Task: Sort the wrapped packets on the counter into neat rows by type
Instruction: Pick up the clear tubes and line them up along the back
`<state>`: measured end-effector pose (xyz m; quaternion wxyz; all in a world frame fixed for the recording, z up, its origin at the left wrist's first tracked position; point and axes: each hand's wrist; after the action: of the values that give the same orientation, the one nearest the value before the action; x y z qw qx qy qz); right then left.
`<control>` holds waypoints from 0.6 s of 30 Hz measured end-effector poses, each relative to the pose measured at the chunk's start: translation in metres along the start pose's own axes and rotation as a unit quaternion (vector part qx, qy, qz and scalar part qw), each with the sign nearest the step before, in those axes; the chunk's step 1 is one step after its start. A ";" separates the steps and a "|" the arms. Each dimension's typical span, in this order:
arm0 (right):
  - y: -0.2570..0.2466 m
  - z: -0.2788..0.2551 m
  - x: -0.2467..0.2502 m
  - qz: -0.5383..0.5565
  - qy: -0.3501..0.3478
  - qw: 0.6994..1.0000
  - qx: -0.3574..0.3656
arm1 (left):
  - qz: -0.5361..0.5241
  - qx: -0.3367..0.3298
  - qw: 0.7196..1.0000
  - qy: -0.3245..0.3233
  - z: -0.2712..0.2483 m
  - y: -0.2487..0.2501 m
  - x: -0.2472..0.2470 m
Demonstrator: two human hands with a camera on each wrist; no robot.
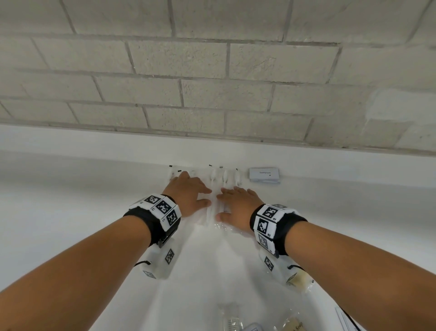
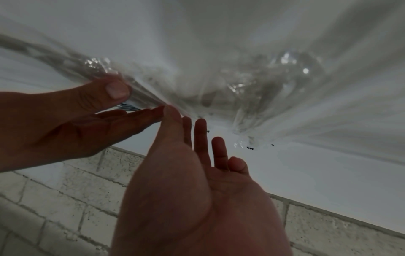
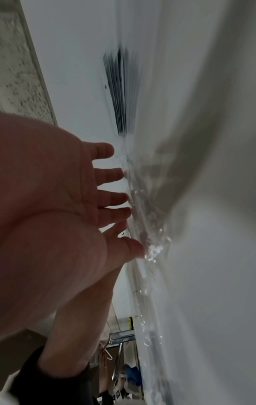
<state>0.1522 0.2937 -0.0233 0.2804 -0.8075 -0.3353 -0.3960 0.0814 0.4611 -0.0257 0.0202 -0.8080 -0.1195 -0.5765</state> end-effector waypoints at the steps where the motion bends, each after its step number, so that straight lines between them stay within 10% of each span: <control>1: 0.000 0.000 0.000 -0.001 -0.001 1.000 0.001 | -0.003 0.000 1.000 0.003 0.000 0.000 0.000; 14: -0.017 -0.002 0.012 0.020 0.096 0.995 0.020 | -0.173 0.070 0.971 0.152 -0.024 -0.033 0.006; 18: -0.043 0.006 0.012 0.016 0.077 0.995 0.060 | -0.183 0.126 0.972 0.078 -0.035 -0.050 0.000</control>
<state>0.1276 0.3282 -0.0084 0.3594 -0.7619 -0.3228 -0.4314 0.0382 0.5033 -0.0193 0.0251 -0.7160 -0.3349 -0.6120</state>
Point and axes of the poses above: each hand's wrist, its own z-axis towards the middle knuckle, its own x-axis out of the back of the hand, y = z × x, and after that the axes turned 12 degrees about -y, right-handed
